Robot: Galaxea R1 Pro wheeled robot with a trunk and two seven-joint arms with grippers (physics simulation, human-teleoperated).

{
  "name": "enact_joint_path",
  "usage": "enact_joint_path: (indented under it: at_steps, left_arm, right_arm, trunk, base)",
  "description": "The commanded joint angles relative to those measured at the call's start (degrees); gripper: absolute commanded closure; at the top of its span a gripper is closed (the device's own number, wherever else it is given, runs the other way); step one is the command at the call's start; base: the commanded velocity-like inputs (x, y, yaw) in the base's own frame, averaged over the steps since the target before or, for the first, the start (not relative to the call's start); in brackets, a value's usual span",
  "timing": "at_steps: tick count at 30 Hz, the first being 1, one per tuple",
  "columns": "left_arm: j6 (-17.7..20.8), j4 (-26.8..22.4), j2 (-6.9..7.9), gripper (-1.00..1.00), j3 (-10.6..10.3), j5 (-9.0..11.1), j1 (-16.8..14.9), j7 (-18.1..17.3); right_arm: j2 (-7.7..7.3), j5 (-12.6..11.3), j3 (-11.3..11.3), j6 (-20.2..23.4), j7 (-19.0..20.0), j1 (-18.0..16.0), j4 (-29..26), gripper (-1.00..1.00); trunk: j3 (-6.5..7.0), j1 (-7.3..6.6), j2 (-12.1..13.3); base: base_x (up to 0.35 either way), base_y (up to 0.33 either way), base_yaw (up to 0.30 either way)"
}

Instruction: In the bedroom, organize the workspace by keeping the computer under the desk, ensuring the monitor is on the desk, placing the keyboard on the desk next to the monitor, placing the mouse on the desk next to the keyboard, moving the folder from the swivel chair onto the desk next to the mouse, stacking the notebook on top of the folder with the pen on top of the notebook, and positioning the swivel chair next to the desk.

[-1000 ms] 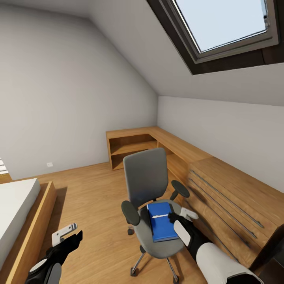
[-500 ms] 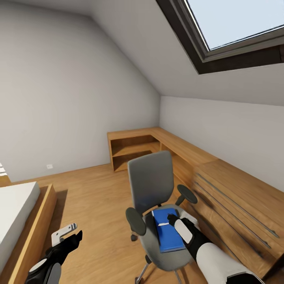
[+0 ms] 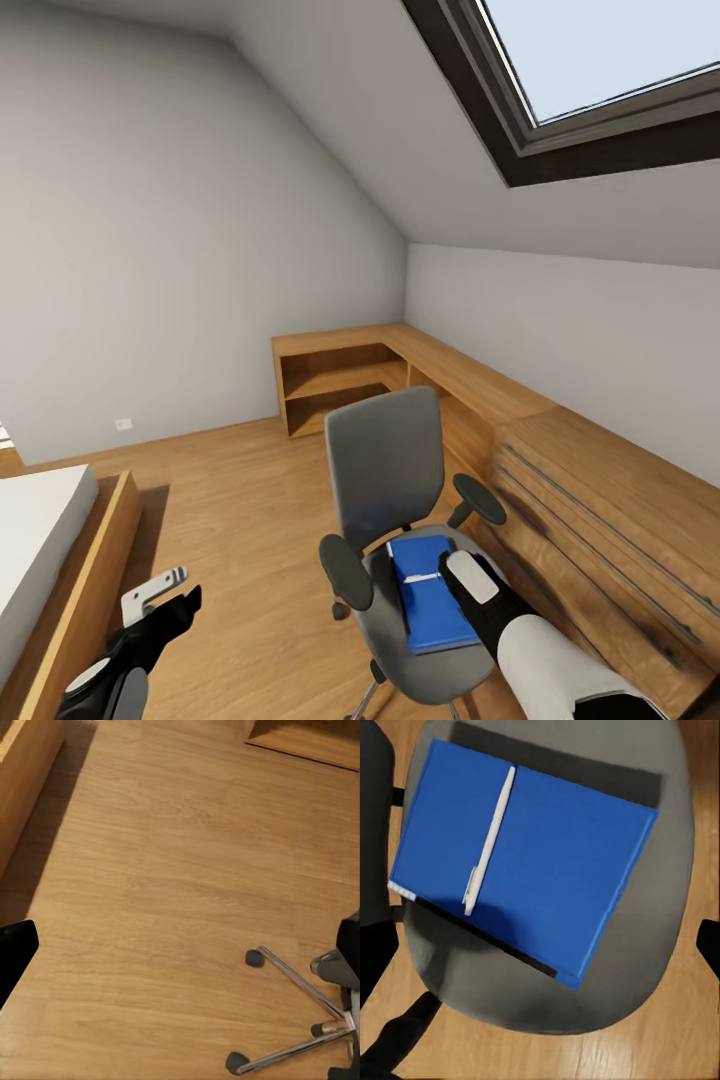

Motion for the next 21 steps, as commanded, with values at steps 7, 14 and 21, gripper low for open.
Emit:
enact_joint_path:
  at_steps: [7,14,21]
  left_arm:
    - [0.31,-0.27,-0.03,-1.0,1.15,0.62,-0.04,0.37]
    - [0.32,-0.27,-0.03,-1.0,1.23,0.62,-0.04,0.37]
    - [0.25,-0.27,-0.03,-1.0,1.23,0.62,-0.04,0.37]
  right_arm:
    - [-0.08,-0.38,0.56,-3.35,-0.85,-0.03,0.23,-1.0]
    - [-0.16,-0.35,0.61,-3.42,-0.53,-0.03,0.34,-1.0]
    - [-0.21,-0.19,0.67,-3.51,0.29,-0.03,0.43,-1.0]
  trunk:
    - [-0.08,0.01,-0.06]
    - [-0.08,0.01,-0.06]
    - [-0.08,0.01,-0.06]
  base:
    - [0.0,0.0,0.101]
    - [0.001,0.0,0.158]
    - [0.199,0.094,0.012]
